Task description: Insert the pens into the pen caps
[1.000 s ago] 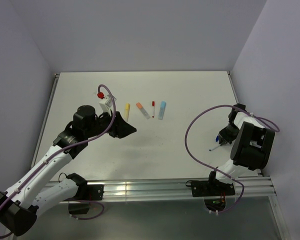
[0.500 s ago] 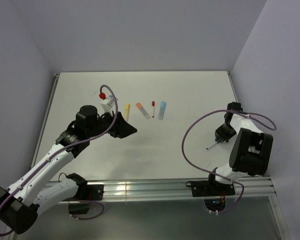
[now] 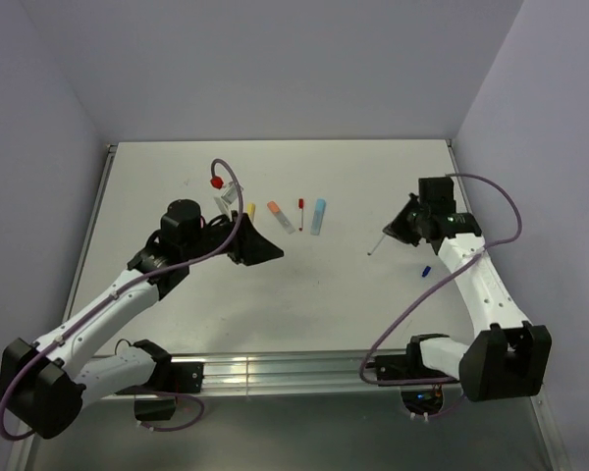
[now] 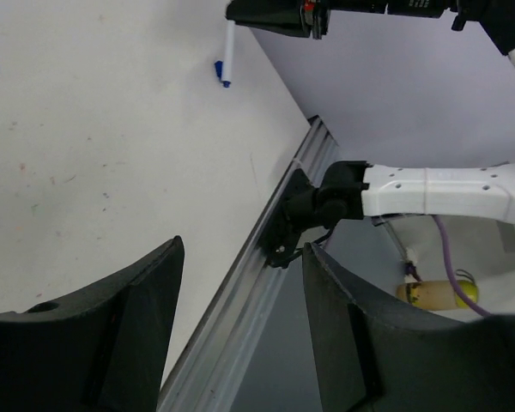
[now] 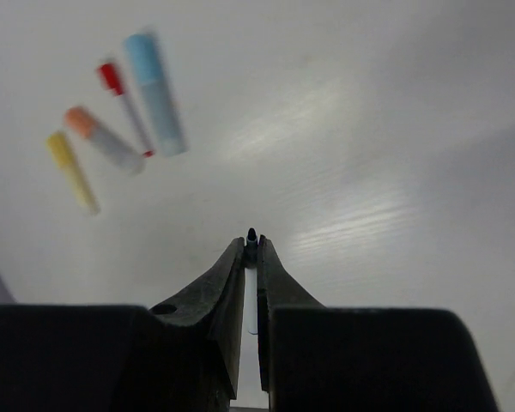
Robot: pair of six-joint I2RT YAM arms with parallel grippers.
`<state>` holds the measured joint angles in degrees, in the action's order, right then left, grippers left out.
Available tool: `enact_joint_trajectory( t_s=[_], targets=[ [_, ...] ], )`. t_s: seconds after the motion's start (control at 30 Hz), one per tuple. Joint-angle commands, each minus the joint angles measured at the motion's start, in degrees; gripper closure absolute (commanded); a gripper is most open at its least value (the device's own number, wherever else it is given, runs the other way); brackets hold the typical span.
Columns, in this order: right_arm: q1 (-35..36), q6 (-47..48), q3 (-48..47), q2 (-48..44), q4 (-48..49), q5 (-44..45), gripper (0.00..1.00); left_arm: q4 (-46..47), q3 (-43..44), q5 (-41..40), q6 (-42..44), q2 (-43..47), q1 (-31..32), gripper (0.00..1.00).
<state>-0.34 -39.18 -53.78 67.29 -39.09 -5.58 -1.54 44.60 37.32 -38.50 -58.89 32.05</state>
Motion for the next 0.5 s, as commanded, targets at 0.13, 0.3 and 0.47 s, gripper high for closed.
enact_joint_trajectory(
  t_s=[0.13, 0.3, 0.47],
  targets=[
    [14.47, -6.17, -9.49, -5.5, 11.05, -3.91, 1.0, 18.59, 5.39, 6.89, -8.7, -9.03, 0.03, 0.37],
    [24.13, -7.4, -14.77, -1.46, 13.77, -3.91, 1.0, 14.64, 12.17, 7.24, -6.15, -17.47, 0.2, 0.41],
    [28.37, -8.1, -18.46, 1.53, 15.27, -3.99, 1.0, 14.46, 14.37, 5.75, -5.62, -19.94, 0.64, 0.42]
  ],
)
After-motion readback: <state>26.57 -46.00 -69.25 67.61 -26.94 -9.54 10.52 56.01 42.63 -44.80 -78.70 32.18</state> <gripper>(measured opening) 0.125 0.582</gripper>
